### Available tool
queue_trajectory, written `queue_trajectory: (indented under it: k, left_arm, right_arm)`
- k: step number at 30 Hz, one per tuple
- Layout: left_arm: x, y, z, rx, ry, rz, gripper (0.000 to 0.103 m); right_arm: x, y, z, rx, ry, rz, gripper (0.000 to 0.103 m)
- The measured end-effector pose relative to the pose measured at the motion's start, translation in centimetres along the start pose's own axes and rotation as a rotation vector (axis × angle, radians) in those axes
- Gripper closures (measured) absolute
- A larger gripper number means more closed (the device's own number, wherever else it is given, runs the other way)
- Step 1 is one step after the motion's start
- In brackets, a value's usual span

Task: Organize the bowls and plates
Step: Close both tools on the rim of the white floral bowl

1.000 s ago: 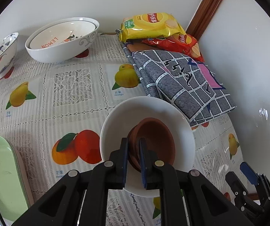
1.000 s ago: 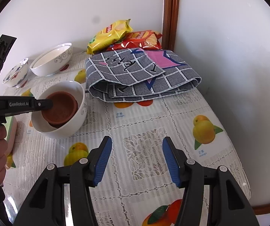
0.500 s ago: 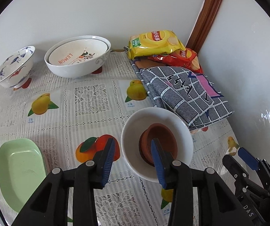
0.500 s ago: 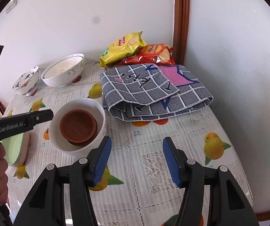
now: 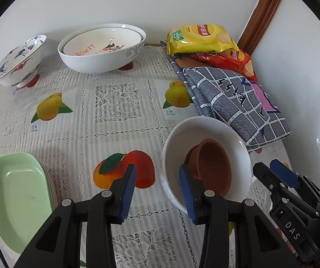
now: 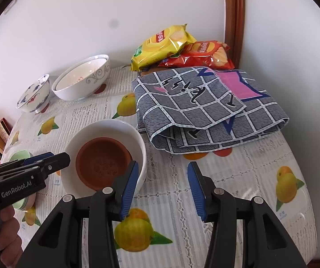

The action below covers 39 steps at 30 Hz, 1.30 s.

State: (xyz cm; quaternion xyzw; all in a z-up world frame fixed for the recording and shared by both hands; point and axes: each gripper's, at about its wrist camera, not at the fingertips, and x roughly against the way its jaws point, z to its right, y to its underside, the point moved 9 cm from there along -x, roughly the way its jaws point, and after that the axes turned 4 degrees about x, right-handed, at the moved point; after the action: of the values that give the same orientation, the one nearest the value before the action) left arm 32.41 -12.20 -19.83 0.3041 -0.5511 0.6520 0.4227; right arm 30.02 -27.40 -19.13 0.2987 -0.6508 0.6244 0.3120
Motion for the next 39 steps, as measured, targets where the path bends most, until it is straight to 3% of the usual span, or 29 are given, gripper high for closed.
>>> queue_trajectory:
  k: [3, 12, 17, 29, 39]
  left_arm:
    - [-0.9, 0.0, 0.0, -0.002, -0.004, -0.015, 0.065]
    - [-2.9, 0.1, -0.6, 0.008, -0.015, -0.056, 0.064]
    - [-3.5, 0.0, -0.5, -0.015, -0.035, -0.066, 0.061]
    - [-4.5, 0.1, -0.8, 0.015, -0.033, -0.079, 0.06]
    - [-4.4, 0.1, -0.8, 0.026, -0.03, -0.067, 0.062]
  right_arm:
    - [-1.3, -0.1, -0.3, 0.013, -0.008, -0.025, 0.065]
    - [-4.5, 0.5, -1.0, 0.039, 0.001, -0.104, 0.065]
    - [-5.4, 0.7, -0.8, 0.039, 0.03, -0.146, 0.057]
    - [-5.8, 0.3, -0.5, 0.043, 0.004, -0.113, 0.049]
    - [-6.1, 0.5, 0.0, -0.057, -0.055, -0.086, 0.045]
